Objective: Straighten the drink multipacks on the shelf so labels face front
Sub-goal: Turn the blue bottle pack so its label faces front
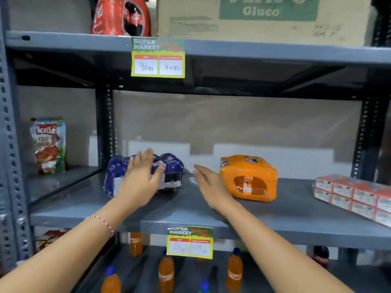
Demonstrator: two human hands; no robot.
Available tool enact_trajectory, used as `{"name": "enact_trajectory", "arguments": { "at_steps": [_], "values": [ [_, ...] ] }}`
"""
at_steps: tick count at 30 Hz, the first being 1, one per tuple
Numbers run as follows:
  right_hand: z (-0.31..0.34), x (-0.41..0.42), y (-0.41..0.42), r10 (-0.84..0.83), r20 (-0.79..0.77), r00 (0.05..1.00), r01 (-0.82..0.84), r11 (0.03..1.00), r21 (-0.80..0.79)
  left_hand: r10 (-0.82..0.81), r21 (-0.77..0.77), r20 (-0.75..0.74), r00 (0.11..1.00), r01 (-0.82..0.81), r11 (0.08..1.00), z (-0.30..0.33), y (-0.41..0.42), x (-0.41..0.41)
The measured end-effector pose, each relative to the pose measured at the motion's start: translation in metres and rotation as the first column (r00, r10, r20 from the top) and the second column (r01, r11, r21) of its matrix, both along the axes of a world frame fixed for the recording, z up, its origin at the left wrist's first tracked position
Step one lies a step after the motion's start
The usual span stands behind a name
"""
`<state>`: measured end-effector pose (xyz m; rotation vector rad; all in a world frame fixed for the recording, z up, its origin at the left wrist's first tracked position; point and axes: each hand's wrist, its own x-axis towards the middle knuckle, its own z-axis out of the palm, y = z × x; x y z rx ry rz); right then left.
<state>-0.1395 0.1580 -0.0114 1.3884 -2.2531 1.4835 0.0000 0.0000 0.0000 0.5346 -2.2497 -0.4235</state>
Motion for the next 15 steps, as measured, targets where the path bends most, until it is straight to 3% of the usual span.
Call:
{"name": "enact_trajectory", "arguments": {
  "at_steps": [2,7,9,10,12,14,15],
  "values": [
    [0.004,0.001,-0.015,0.029,0.106,0.994,-0.027,0.999,-0.021,0.03,0.084,-0.128,0.991,-0.02,0.996,0.0,-0.01,0.008],
    [0.009,-0.013,-0.064,0.08,0.419,0.905,-0.055,0.996,-0.072,0.186,0.028,-0.387,0.903,-0.19,0.981,0.002,-0.031,0.021],
    [0.014,-0.02,-0.075,0.075,0.512,0.855,-0.055,0.997,-0.055,0.302,0.306,-0.386,0.872,-0.188,0.933,0.014,-0.043,0.028],
    [0.018,-0.023,-0.08,0.076,0.535,0.841,-0.065,0.997,-0.04,0.344,0.498,-0.361,0.867,-0.133,0.857,0.024,-0.047,0.033],
    [0.024,-0.026,-0.09,0.062,0.566,0.822,-0.078,0.997,0.004,0.292,0.818,-0.311,0.904,0.099,0.566,0.036,-0.064,0.036],
    [0.028,-0.029,-0.097,0.075,0.6,0.797,-0.133,0.99,0.054,0.138,0.89,-0.276,0.951,0.199,0.411,0.035,-0.076,0.039],
    [0.028,-0.032,-0.103,0.082,0.609,0.789,-0.154,0.986,0.068,0.095,0.889,-0.266,0.959,0.206,0.409,0.031,-0.086,0.035]
  ]
}}
